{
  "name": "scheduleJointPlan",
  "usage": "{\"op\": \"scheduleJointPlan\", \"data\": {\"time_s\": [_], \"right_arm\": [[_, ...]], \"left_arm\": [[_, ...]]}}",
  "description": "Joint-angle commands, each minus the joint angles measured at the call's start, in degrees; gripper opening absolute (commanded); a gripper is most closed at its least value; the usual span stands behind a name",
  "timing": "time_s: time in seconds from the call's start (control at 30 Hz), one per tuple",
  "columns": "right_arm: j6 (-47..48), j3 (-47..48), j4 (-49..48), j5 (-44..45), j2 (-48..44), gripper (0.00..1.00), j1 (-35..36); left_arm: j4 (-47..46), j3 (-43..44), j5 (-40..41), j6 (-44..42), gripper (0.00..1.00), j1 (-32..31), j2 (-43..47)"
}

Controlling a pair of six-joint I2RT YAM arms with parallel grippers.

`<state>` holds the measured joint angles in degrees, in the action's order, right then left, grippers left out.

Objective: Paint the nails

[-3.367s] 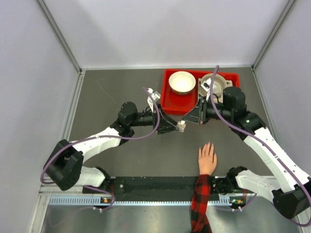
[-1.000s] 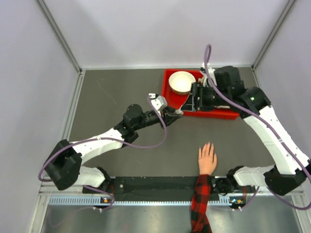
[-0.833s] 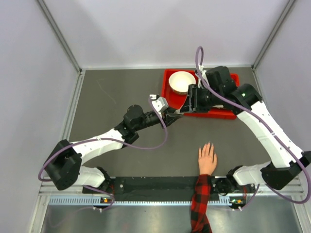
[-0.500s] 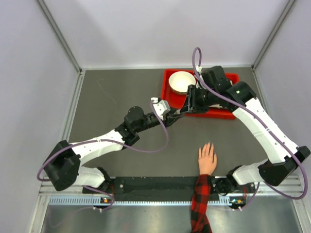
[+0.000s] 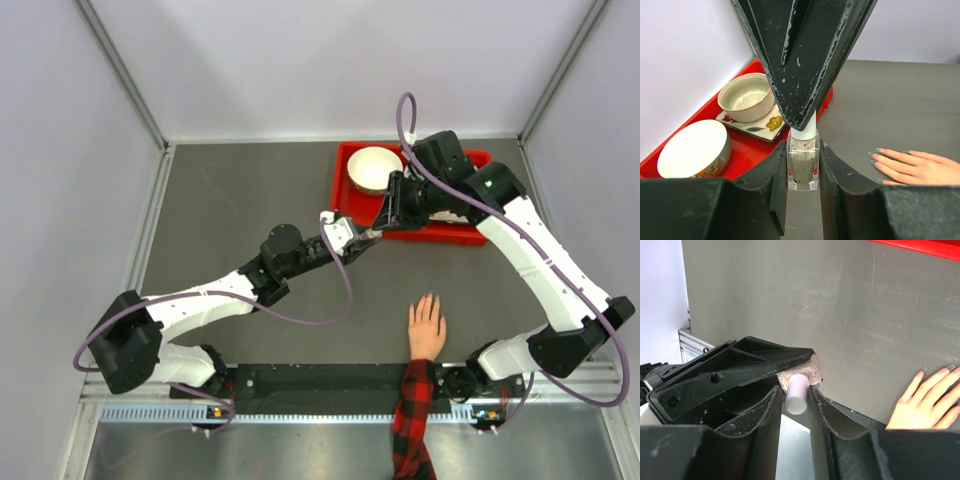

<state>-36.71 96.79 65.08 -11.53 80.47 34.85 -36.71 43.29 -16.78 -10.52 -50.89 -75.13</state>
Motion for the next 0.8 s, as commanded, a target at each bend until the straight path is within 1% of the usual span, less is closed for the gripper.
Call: {"op": "scheduleJointPlan", "data": {"time_s": [0.0, 0.1, 0.17, 0.3, 0.37, 0.47, 0.5, 0.6, 0.63, 0.67, 0.7, 0.73, 0.77], "right_arm": [[-0.73, 2.08, 0.4, 0.54, -0.22, 0.23, 0.57], [-0.91, 2.35, 0.13, 0.28, 0.04, 0.18, 0.66], [-0.73, 2.35, 0.22, 0.37, 0.48, 0.18, 1.01], [-0.03, 2.26, 0.05, -0.33, 1.18, 0.24, 1.01], [0.41, 2.17, -0.04, -0.6, 1.53, 0.24, 1.01], [0.76, 1.73, -0.48, -1.04, 1.54, 0.2, 1.1], [0.94, 1.56, -0.74, -1.21, 1.54, 0.14, 1.01], [2.86, 1.29, -1.71, -1.74, 1.45, 0.0, 1.01], [6.44, 0.94, -2.41, -2.44, 1.45, 0.0, 1.1], [8.3, 0.77, -2.76, -2.97, 1.27, 0.0, 1.1], [10.5, 0.59, -3.55, -4.97, 0.66, 0.0, 1.1], [15.3, -1.15, -6.34, -6.39, -0.3, 0.0, 1.1], [17.7, -2.21, -8.28, -7.79, -1.27, 0.0, 1.1]], "left_arm": [[-1.08, 1.36, 1.57, -1.78, 0.0, -0.52, 1.74], [-1.17, 1.36, 2.62, -1.69, 0.0, -0.96, 1.48], [-1.35, 1.27, 2.89, -1.08, 0.0, -0.96, 1.66], [-1.61, 1.18, 2.8, -0.55, 0.0, -1.05, 2.18], [-1.52, 1.18, 2.8, -0.55, 0.0, -1.05, 2.45], [-1.09, 1.18, 2.63, -0.55, 0.0, -1.05, 2.62], [-0.91, 1.18, 2.45, -0.46, 0.0, -1.05, 2.62], [-0.03, 1.27, 2.27, 1.55, 0.0, -0.96, 3.06], [0.58, 1.45, 2.19, 4.87, 0.0, -0.79, 3.58], [2.5, 1.71, 0.88, 6.46, 0.0, -0.26, 4.03], [3.3, 1.89, -4.01, 8.31, 0.0, 1.22, 4.46], [3.83, 1.8, -6.93, 12.59, 0.0, 2.02, 5.34], [4.45, 1.8, -9.3, 14.72, 0.0, 2.9, 5.78]]}}
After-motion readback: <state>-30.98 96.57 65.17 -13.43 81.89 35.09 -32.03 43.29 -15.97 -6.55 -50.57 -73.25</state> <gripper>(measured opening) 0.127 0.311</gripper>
